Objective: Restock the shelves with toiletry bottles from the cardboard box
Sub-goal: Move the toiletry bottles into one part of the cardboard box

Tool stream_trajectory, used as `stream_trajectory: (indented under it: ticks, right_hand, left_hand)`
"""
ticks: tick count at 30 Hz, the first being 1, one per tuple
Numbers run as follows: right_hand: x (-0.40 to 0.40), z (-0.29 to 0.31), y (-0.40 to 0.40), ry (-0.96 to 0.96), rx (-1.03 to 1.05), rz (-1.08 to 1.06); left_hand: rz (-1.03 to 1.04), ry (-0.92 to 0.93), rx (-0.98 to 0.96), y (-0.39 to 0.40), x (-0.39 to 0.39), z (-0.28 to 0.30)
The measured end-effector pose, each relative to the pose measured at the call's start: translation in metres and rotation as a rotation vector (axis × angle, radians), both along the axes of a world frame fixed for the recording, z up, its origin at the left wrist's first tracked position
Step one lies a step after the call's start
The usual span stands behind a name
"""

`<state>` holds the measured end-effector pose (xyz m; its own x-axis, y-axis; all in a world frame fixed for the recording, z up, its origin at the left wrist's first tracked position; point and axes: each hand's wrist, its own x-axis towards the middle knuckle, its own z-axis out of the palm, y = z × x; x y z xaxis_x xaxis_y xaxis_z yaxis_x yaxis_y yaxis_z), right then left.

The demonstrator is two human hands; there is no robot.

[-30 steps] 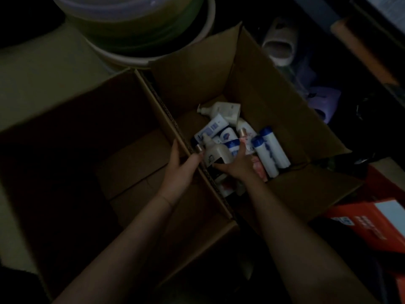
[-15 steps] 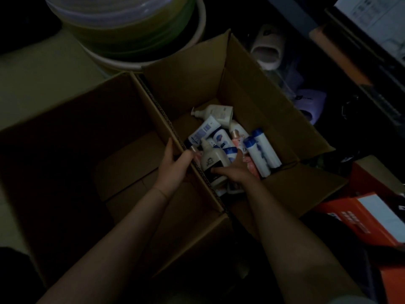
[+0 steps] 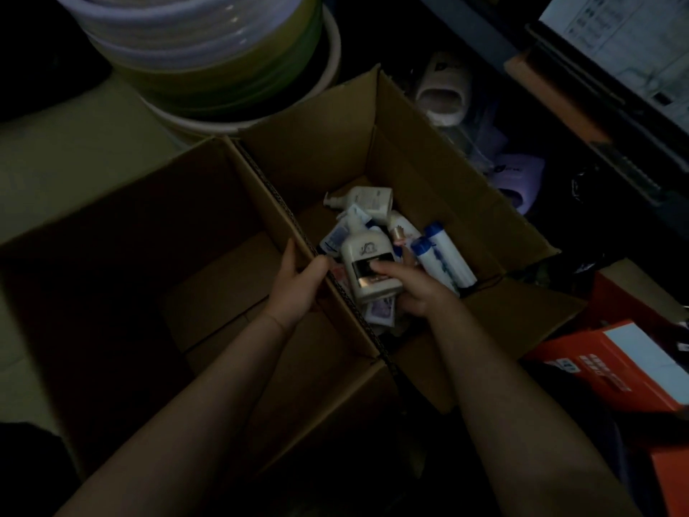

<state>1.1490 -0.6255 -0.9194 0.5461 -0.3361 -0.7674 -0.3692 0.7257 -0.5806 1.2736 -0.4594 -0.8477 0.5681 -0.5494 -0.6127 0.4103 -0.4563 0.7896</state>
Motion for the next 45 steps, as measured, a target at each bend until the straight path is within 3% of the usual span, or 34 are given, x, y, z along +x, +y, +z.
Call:
stream_trajectory:
  ticks: [3, 5, 8, 11, 15, 17, 22, 25, 27, 32, 35, 37, 41, 43, 45]
  right_hand:
    - [0.009, 0.052, -0.009, -0.135, -0.104, -0.006]
    - [0.014, 0.100, -0.012, -0.241, -0.184, 0.029]
    - [0.027, 0.158, -0.003, -0.393, -0.253, 0.127]
    - [0.059, 0.196, 0.037, -0.463, -0.323, 0.273]
    - [0.122, 0.181, 0.118, -0.361, -0.263, 0.231]
    - [0.142, 0.154, 0.147, -0.276, -0.149, 0.205]
    - [0.154, 0.075, 0.195, 0.017, 0.171, 0.132]
    - [0.153, 0.021, 0.204, 0.311, 0.004, 0.215]
    - [0.152, -0.012, 0.196, 0.402, -0.111, 0.314]
    - [0.158, -0.032, 0.179, 0.462, -0.211, 0.530]
    - [0.157, -0.051, 0.174, 0.487, -0.292, 0.640]
    - [0.157, -0.061, 0.173, 0.507, -0.304, 0.672]
    - [0.170, -0.039, 0.176, 0.508, -0.280, 0.615]
    - [0.174, 0.002, 0.173, 0.324, -0.357, 0.517]
    - [0.162, 0.063, 0.169, -0.010, -0.415, 0.466]
  left_hand:
    - [-0.053, 0.079, 0.058, 0.004, 0.003, 0.009]
    - [-0.047, 0.022, 0.075, 0.009, 0.010, 0.027]
    - [0.136, -0.083, -0.169, 0.021, 0.027, 0.072]
    - [0.052, 0.018, -0.508, 0.039, 0.047, 0.118]
    - [0.147, 0.173, -0.611, 0.086, 0.074, 0.134]
    - [0.215, 0.255, -0.535, 0.113, 0.083, 0.119]
    - [0.480, 0.333, -0.128, 0.137, 0.091, 0.043]
    - [0.665, 0.299, 0.089, 0.141, 0.089, -0.011]
    - [0.682, 0.238, 0.279, 0.144, 0.084, -0.044]
    - [0.387, 0.327, 0.533, 0.156, 0.074, -0.113]
    - [0.417, 0.265, 0.514, 0.160, 0.078, -0.133]
    - [0.303, 0.269, 0.561, 0.158, 0.081, -0.143]
    - [0.223, 0.211, 0.604, 0.140, 0.080, -0.130]
    - [0.281, 0.083, 0.505, 0.120, 0.077, -0.097]
    - [0.426, 0.021, 0.282, 0.100, 0.069, -0.066]
